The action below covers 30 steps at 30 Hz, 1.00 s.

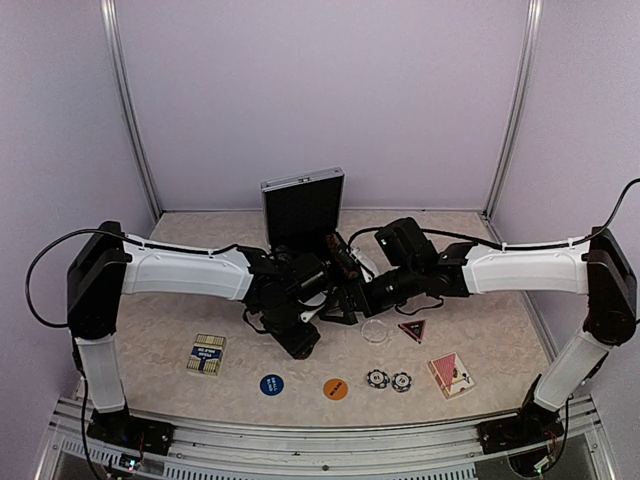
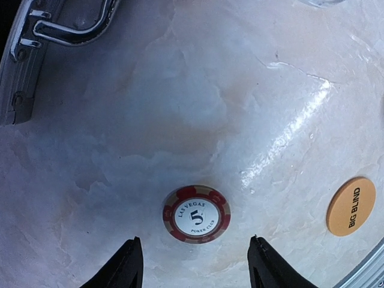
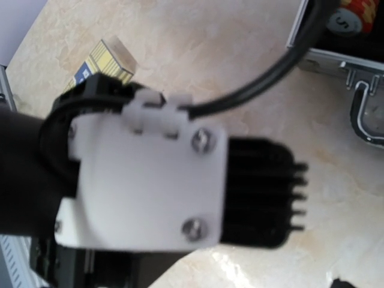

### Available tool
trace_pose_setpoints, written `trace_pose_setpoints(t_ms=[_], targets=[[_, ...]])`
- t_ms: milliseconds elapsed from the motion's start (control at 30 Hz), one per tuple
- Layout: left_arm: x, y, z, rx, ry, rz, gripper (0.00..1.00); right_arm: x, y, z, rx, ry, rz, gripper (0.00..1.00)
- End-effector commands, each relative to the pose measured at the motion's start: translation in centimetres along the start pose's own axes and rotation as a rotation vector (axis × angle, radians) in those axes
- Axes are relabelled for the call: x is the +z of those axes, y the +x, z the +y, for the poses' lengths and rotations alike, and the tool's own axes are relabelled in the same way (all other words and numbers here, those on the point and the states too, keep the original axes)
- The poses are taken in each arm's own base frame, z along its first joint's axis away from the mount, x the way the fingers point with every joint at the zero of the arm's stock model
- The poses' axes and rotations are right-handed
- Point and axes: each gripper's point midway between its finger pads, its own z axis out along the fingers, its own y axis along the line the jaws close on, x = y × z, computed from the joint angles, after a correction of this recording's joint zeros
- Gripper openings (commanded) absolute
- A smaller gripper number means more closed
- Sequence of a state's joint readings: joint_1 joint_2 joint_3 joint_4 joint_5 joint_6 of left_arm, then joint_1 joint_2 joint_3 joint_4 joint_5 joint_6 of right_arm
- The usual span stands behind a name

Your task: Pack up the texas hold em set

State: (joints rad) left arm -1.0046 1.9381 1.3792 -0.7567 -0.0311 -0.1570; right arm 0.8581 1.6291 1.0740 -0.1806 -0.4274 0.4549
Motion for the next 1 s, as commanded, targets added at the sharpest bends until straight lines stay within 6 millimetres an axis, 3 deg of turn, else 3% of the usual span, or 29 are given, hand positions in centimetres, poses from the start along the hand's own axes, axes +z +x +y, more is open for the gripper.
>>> trace_pose_setpoints(t_ms=[0,133,433,633,967], targets=[[1.7,2.4,-0.5,0.015,-0.016,0.094,0.6,-0.1,-0.2,0.4,-0.01,0.002,-0.014,1.0],[2.7,2.8,-0.9,0.022,-0.006,0.118,0.6,-0.3,-0.2,0.5,-0.011,0.008,-0.018,1.0],[3.9,1.7,-1.0,0.043,0.008,0.139,0.6,-0.4,-0.2,0.9,-0.016,0.005,-0.021,1.0],[4.9,2.3,-0.6,0.047,0.005,0.169,0.56,-0.2,0.2,0.9,-0.015,0.004,-0.013,1.0],[4.8,1.0,-0.8,0.045,0.008,0.131,0.46,1.8,2.7,1.3,0.025,-0.079,0.045,1.0]])
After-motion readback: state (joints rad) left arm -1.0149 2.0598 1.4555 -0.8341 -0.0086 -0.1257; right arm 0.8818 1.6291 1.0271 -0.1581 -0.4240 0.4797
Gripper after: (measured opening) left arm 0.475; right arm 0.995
